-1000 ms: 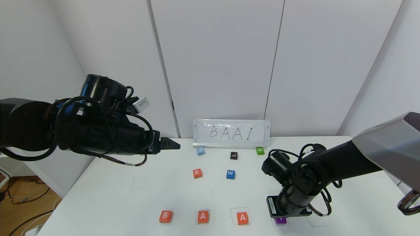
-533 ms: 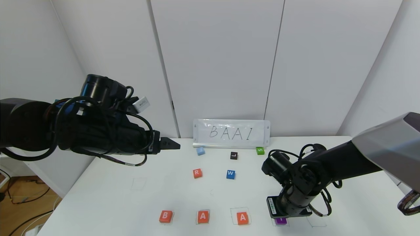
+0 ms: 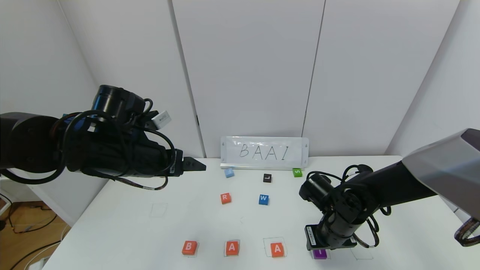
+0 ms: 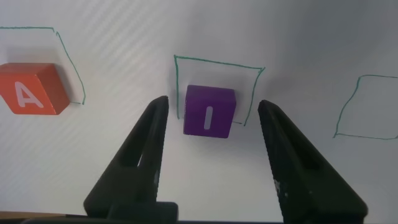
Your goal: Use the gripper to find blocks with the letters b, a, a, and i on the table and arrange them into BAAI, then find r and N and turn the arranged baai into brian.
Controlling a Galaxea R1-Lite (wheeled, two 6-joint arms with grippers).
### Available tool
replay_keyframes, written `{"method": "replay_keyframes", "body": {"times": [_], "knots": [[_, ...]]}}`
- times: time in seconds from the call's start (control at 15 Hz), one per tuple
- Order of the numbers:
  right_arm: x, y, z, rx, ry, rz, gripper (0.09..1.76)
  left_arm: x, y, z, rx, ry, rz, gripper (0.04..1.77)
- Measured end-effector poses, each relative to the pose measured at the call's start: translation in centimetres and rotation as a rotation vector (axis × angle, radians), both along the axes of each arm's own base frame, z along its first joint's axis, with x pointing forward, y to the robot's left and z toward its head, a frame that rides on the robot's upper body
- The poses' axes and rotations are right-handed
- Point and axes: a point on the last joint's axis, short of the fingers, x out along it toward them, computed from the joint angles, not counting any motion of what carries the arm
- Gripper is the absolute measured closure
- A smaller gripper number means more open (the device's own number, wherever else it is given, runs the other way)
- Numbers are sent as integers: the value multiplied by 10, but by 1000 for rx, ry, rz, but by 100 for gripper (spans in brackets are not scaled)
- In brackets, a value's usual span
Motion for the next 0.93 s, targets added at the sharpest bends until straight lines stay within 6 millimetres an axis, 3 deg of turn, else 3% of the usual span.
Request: {"method": "replay_keyframes", "body": {"times": [0.33, 0.93], "knots": [[0, 0, 0, 1, -2, 0, 46, 0, 0, 0, 0, -1, 0, 9], [1, 1, 1, 3, -4, 2, 24, 0, 0, 0, 1, -1, -1, 9]]}}
